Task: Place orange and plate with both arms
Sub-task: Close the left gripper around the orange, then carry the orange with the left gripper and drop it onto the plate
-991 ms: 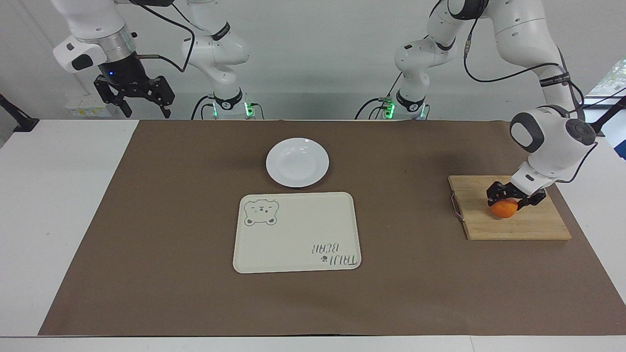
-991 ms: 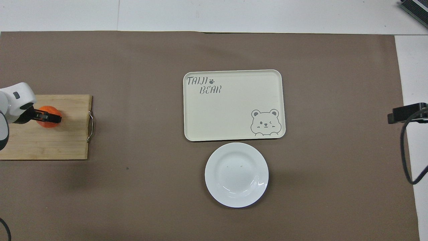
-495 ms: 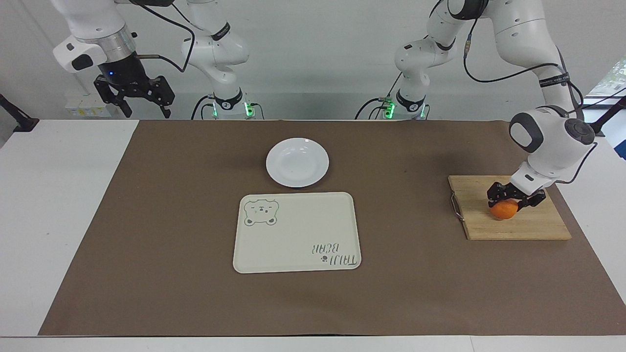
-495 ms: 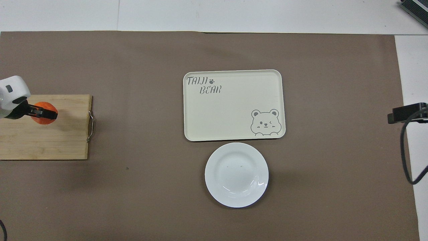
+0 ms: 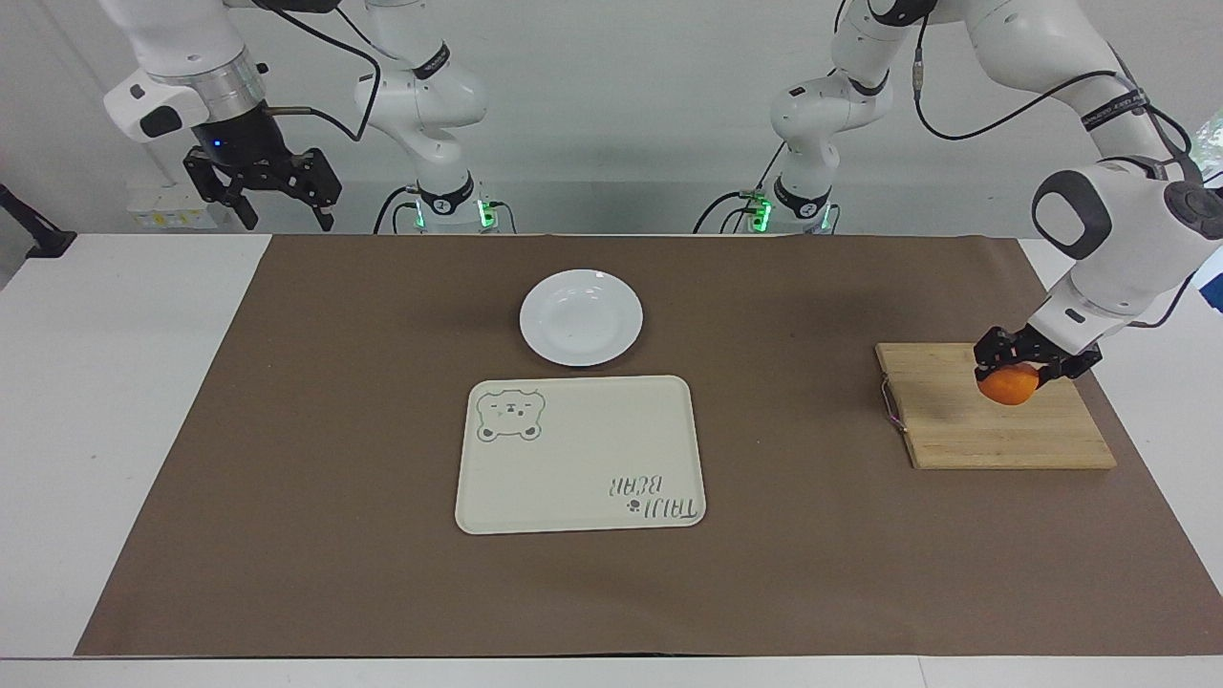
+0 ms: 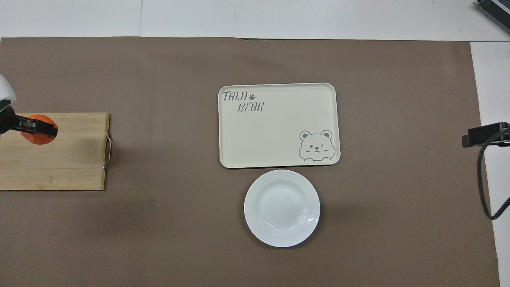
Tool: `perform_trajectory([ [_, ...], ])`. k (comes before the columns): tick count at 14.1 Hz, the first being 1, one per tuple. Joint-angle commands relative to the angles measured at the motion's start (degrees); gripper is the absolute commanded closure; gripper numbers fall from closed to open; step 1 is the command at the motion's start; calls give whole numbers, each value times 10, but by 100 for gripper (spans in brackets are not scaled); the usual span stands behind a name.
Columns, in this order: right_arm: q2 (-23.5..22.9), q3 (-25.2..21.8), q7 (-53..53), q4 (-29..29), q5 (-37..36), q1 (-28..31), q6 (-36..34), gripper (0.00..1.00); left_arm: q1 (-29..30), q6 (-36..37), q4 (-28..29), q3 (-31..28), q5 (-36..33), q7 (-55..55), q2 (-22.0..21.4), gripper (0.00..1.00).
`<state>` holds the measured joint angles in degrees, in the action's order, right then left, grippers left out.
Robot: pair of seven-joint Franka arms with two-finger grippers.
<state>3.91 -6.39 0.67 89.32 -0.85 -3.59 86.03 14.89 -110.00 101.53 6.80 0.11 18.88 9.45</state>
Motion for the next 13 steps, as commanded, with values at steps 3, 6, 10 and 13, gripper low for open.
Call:
perform_trajectory([
  [3, 8, 0, 11, 9, -5, -1, -1, 0, -47, 101, -37, -6, 2, -130, -43, 100],
  [6, 8, 0, 11, 9, -5, -1, -1, 0, -85, 139, -50, -6, -3, -205, -55, 100],
  [10, 8, 0, 11, 9, -5, -1, -1, 0, -140, 152, -50, -2, -5, -259, -64, 100],
  [13, 8, 0, 12, 9, -5, -1, -1, 0, -196, 140, -35, 3, -1, -314, -73, 100],
])
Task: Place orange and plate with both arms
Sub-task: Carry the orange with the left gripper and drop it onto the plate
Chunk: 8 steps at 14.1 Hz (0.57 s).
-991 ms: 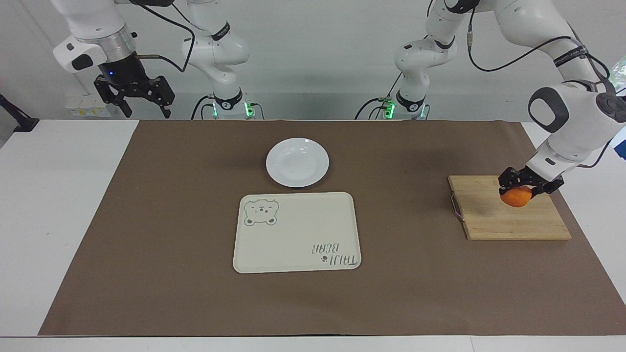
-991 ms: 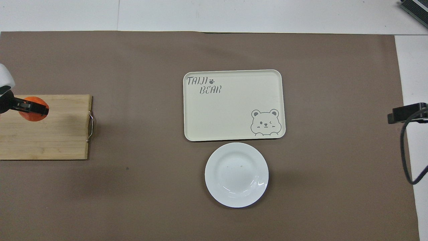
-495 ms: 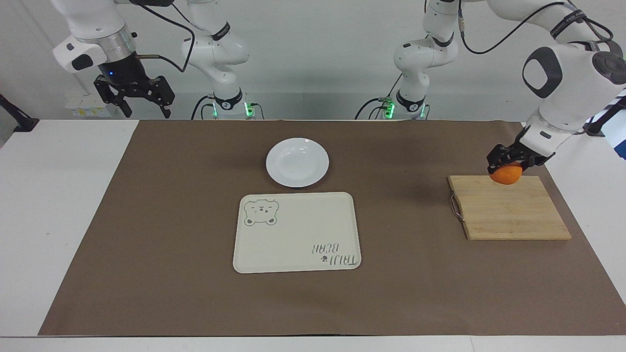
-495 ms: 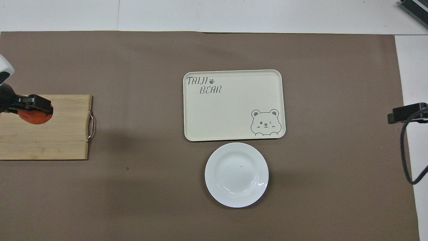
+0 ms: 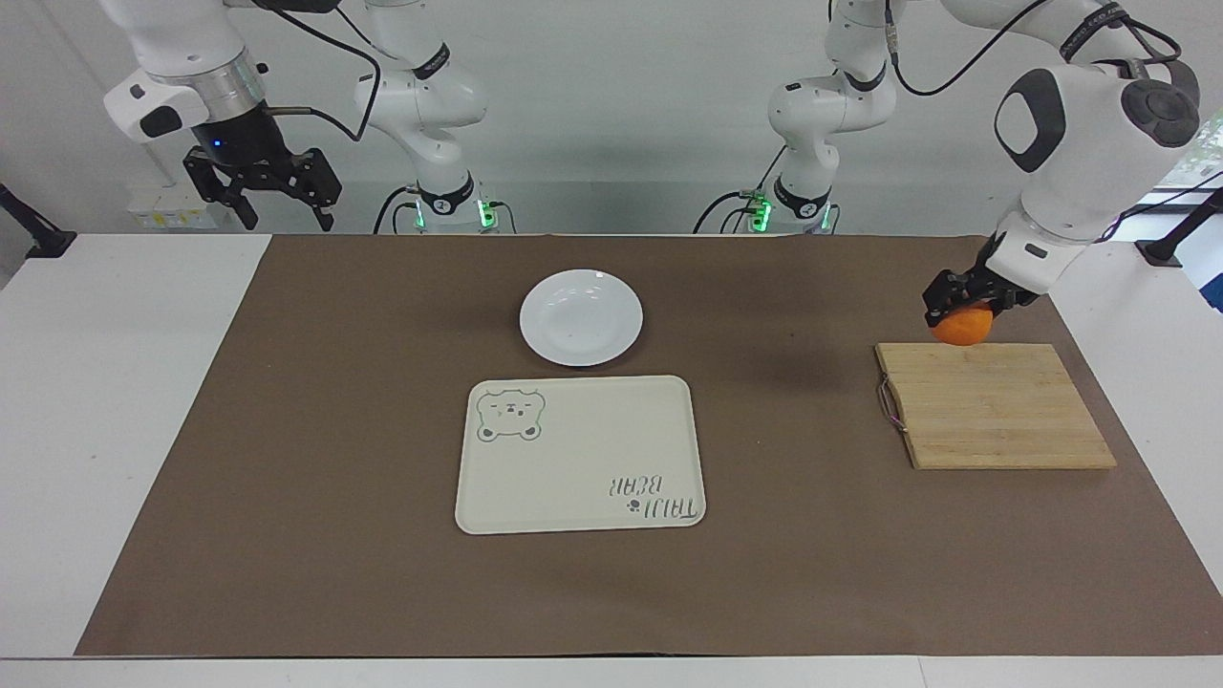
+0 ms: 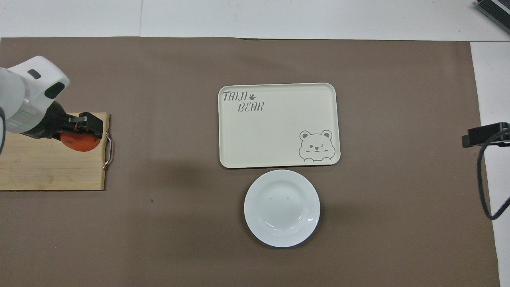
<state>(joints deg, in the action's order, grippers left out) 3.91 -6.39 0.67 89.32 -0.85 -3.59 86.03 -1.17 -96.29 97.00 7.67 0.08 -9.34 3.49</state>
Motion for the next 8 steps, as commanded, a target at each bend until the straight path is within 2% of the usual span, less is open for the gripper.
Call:
perform_trajectory([
  [1, 8, 0, 11, 9, -5, -1, -1, 0, -58, -3, 18, -6, 0, -44, -15, 100],
  [3, 8, 0, 11, 9, -5, -1, -1, 0, -96, -23, 30, -6, 4, -54, -15, 100],
  [8, 8, 0, 11, 9, -5, -1, -1, 0, -202, -83, 79, -6, 25, -160, -13, 100],
])
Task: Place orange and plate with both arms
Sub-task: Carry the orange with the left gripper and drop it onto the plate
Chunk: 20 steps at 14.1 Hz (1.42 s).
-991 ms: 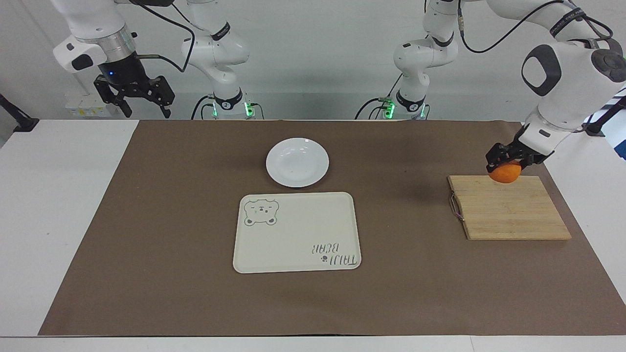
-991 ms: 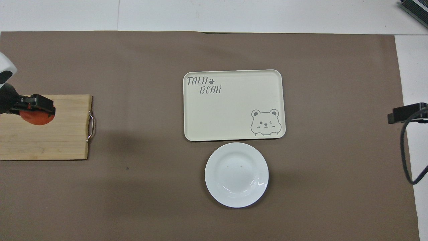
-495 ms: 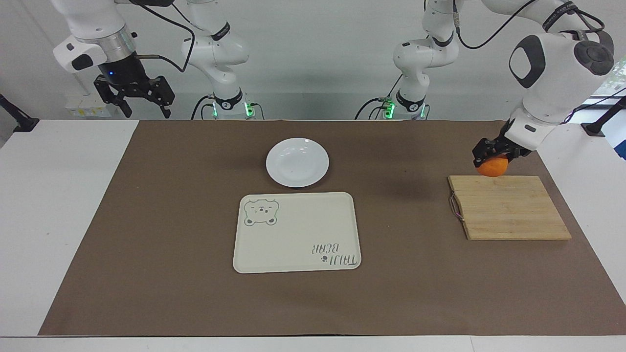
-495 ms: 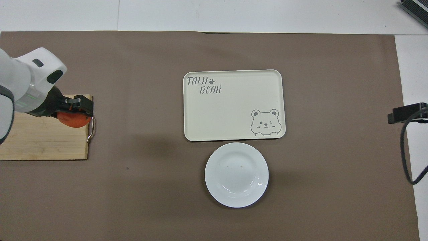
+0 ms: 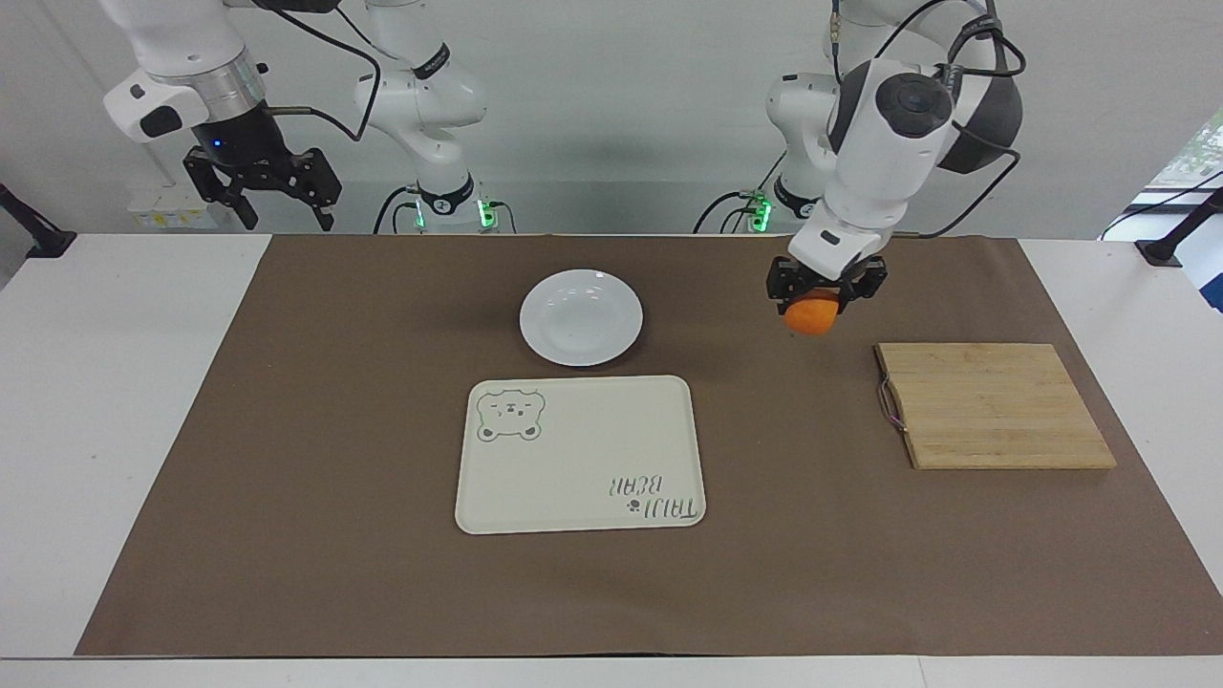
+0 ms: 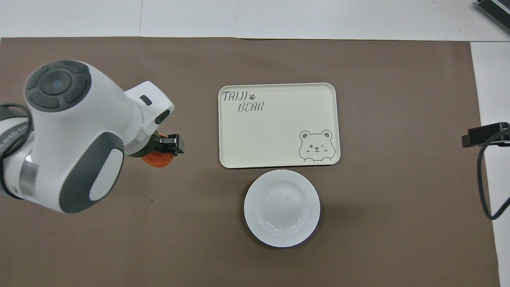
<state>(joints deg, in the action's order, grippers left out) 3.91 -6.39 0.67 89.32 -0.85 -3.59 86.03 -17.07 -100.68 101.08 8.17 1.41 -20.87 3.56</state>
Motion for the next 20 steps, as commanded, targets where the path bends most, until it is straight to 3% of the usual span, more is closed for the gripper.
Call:
perform_trajectory([
  [1, 8, 0, 11, 9, -5, -1, -1, 0, -62, -62, 56, -11, 11, -77, -12, 100],
  [3, 8, 0, 12, 9, -5, -1, -1, 0, -109, -106, 93, -11, 13, -121, -4, 100],
  [5, 8, 0, 11, 9, -5, -1, -1, 0, -153, -198, 141, -11, 18, -200, -2, 100],
  [8, 8, 0, 11, 9, -5, -1, -1, 0, -208, -243, 156, -11, 18, -287, 22, 100],
  [10, 8, 0, 11, 9, -5, -1, -1, 0, -247, -310, 165, -11, 18, -367, 44, 100],
  [16, 8, 0, 12, 9, -5, -1, -3, 0, -307, -335, 169, -11, 18, -468, 62, 100],
  [20, 8, 1, 12, 9, -5, -1, -3, 0, -342, -409, 182, -11, 18, -539, 96, 98],
])
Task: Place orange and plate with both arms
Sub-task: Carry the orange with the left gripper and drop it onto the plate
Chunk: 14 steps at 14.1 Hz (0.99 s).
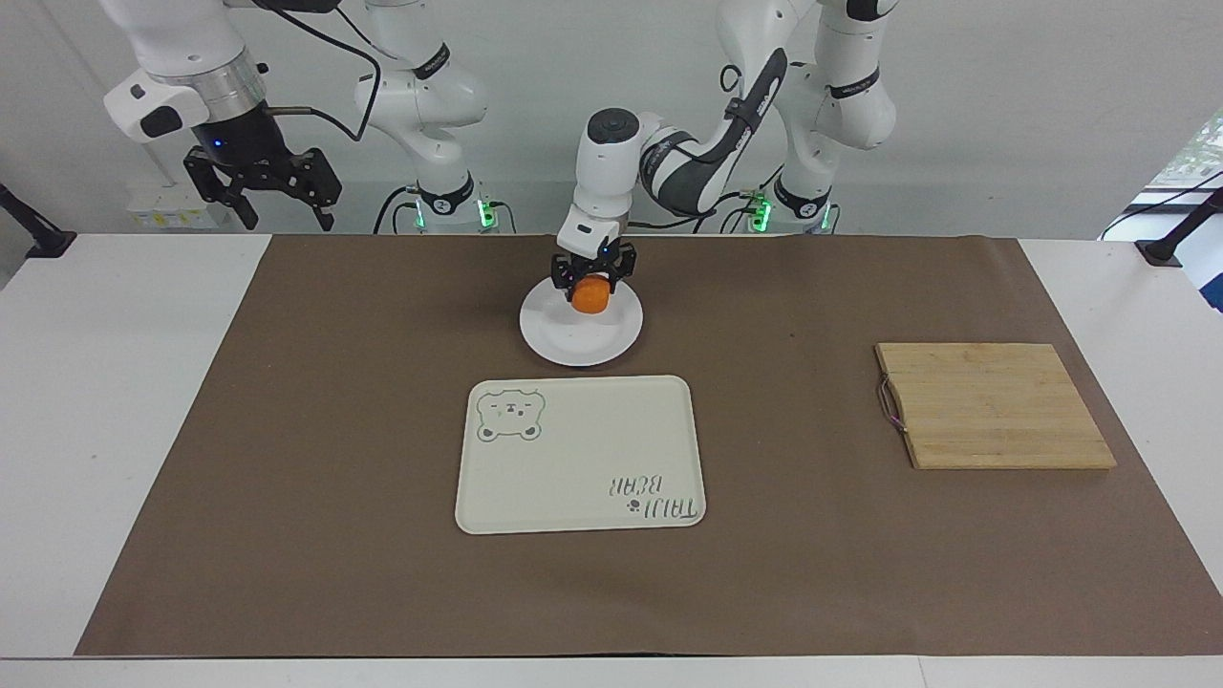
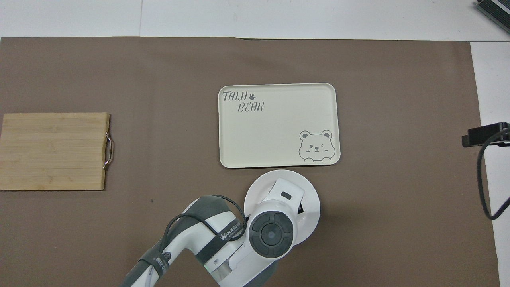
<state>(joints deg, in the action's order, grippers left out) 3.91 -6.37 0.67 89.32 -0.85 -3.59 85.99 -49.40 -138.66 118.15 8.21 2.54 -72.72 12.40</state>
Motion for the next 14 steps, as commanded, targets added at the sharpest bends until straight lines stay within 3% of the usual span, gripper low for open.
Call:
perform_trajectory([
  [1, 8, 0, 11, 9, -5, 0, -3, 0, -18, -33, 10, -12, 7, -21, 9, 44],
  [2, 8, 0, 11, 9, -5, 0, -3, 0, -18, -33, 9, -13, 7, -22, 9, 0],
  [6, 8, 0, 12, 9, -5, -1, -3, 0, -1, -26, -5, -16, 6, -19, 3, 0],
  [9, 9, 1, 12, 9, -5, -1, -18, 0, 51, -18, -18, -18, 0, 2, -26, 0],
  [14, 9, 13, 12, 6, -5, -3, -22, 0, 160, 102, -117, -16, 1, 145, -22, 0],
])
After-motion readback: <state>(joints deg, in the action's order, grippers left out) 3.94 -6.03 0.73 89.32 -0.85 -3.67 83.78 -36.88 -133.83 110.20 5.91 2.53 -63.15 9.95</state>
